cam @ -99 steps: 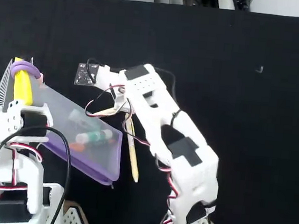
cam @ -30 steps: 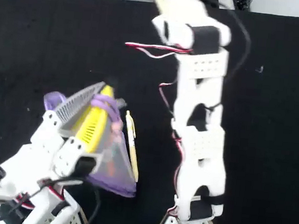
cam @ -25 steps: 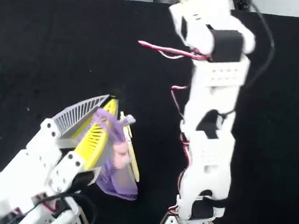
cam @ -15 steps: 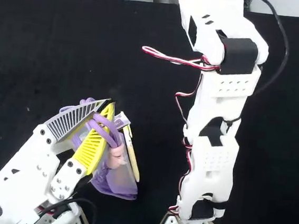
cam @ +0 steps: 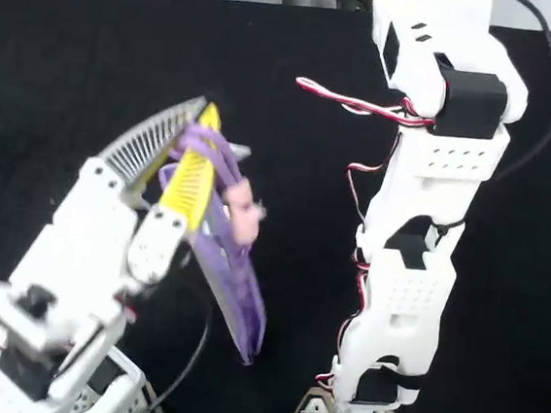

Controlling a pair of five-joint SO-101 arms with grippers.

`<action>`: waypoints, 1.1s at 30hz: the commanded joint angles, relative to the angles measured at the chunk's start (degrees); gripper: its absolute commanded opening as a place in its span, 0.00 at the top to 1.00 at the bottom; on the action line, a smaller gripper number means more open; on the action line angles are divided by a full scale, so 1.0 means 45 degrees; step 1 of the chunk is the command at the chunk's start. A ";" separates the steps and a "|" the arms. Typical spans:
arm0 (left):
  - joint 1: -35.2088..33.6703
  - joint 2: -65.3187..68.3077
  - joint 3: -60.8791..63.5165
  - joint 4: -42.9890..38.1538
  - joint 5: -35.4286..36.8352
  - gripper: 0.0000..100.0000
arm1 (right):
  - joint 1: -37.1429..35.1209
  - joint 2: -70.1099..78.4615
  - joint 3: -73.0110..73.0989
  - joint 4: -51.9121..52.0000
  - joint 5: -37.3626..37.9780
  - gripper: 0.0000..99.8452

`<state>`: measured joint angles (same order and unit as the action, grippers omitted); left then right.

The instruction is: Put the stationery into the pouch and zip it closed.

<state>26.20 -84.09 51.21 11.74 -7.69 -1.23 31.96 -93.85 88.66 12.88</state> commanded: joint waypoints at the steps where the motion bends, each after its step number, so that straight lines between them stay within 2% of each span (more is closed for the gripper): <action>1: -0.1534 0.0410 -0.0967 0.0234 0.3985 0.97 | 0.0234 -0.0713 -0.0420 -0.0391 -0.0137 0.99; 4: -0.1651 0.0527 -0.1670 0.0957 0.5626 0.97 | 0.0254 -0.0713 -0.0420 -0.0449 -0.0137 0.99; 10: -0.1670 0.1328 -0.3175 0.1172 0.5353 0.97 | 0.0430 -0.0713 -0.0420 -0.0469 -0.0156 0.99; 16: -0.1651 0.1621 -0.3018 0.2774 0.5411 0.97 | 0.0625 -0.0713 -0.0420 -0.0488 -0.0723 0.99; 19: -0.1651 0.1719 -0.2784 0.2442 0.5314 0.97 | 0.0938 -0.0713 -0.0420 -0.0625 -0.1094 0.99; 26: -0.4249 0.1856 -0.3136 0.1895 0.5411 0.97 | 0.1016 -0.0713 -0.0420 -0.0625 -0.1114 0.99; 30: -0.4503 0.2833 -0.3350 0.1895 0.5411 0.97 | 0.1016 -0.0713 -0.0420 -0.0645 -0.1114 0.99; 33: -0.4503 0.3985 -0.4503 0.1778 0.5431 0.97 | 0.1074 -0.0713 -0.0420 -0.0645 -0.1094 0.99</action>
<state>6.68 -71.16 39.08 21.41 15.96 2.81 31.96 -93.85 87.16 8.40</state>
